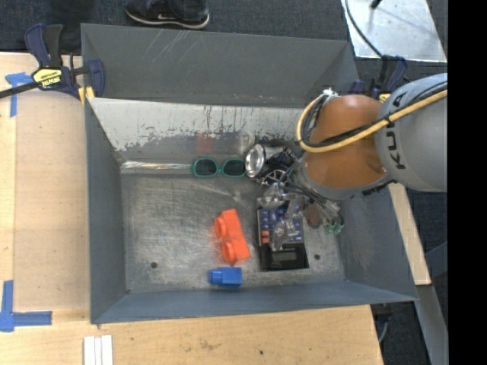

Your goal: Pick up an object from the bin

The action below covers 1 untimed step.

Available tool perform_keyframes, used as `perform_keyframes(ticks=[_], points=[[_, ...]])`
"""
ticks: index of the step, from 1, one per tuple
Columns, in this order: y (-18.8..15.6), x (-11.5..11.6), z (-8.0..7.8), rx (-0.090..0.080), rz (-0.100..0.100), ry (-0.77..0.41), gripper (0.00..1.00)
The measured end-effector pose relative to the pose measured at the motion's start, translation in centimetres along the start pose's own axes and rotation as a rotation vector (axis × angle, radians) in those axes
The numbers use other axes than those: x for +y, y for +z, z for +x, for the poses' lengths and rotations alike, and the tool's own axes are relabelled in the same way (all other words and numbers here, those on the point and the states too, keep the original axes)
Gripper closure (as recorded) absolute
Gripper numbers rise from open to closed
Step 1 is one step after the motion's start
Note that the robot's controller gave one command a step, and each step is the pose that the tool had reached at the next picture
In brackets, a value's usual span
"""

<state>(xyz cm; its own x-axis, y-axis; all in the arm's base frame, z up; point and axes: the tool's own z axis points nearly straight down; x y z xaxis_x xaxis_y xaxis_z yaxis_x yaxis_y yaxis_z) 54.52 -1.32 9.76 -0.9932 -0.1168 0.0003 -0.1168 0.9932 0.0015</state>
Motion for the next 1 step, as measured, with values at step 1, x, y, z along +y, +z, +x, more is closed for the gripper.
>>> perform_keyframes(ticks=[1], points=[[-1.03,-0.06,-0.10,-0.005,0.002,0.000,1.00]])
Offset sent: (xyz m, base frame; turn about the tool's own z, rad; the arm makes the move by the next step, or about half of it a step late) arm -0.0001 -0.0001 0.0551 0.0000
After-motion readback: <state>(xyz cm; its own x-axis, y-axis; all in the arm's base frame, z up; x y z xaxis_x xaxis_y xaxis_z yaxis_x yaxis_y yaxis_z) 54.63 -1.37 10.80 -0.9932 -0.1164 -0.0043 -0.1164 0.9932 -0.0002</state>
